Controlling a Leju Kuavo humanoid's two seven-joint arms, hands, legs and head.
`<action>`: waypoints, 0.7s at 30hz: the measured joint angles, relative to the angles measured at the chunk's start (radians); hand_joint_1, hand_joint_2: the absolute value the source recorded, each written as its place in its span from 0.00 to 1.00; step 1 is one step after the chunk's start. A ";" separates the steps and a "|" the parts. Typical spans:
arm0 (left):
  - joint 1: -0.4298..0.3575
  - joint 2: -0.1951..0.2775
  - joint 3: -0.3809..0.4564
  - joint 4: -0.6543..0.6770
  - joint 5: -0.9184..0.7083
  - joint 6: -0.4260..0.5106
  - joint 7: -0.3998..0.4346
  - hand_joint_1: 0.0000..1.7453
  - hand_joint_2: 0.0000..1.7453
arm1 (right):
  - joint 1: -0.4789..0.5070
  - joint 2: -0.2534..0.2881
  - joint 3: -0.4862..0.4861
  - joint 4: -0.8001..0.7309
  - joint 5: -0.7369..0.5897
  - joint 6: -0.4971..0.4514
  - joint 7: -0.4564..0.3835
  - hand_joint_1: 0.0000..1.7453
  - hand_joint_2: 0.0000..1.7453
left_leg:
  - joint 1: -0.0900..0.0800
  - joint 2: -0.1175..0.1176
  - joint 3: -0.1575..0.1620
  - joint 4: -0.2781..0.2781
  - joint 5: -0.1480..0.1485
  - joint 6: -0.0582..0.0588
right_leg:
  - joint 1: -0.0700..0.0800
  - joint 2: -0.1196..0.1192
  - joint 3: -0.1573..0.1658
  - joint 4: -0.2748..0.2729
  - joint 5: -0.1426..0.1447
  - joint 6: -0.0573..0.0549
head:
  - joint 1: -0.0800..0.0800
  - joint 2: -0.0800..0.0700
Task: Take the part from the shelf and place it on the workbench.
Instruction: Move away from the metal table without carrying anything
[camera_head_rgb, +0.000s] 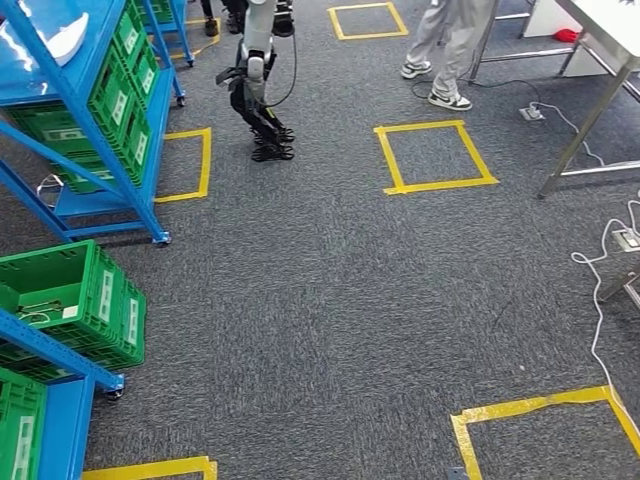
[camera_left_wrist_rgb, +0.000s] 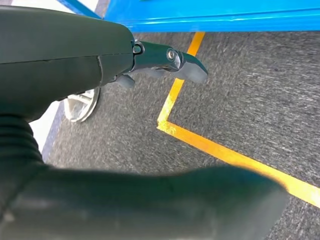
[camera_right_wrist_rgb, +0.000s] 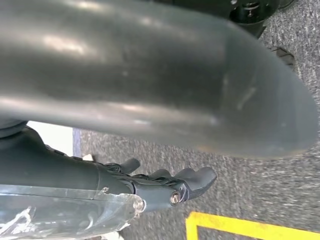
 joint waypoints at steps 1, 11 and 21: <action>-0.001 0.000 0.000 0.000 0.000 0.000 0.000 0.00 0.00 | -0.001 0.000 0.000 0.000 0.002 0.000 0.000 0.00 0.00 | -0.002 0.012 0.016 -0.030 0.004 0.005 | 0.003 -0.010 0.001 0.000 -0.003 0.005 | 0.002 0.000; 0.000 0.001 0.000 0.000 -0.007 -0.002 0.000 0.00 0.00 | 0.000 0.000 0.000 0.000 0.007 0.000 -0.001 0.00 0.00 | -0.001 -0.094 0.010 -0.042 0.014 0.045 | -0.004 0.083 -0.138 0.302 -0.135 0.032 | 0.014 0.000; 0.006 0.000 0.000 0.001 -0.010 -0.010 -0.005 0.00 1.00 | -0.005 -0.002 0.000 0.000 0.007 0.000 -0.008 0.00 0.00 | 0.007 -0.166 -0.018 -0.028 0.017 0.006 | -0.004 0.135 -0.004 -0.010 0.016 -0.001 | 0.012 0.000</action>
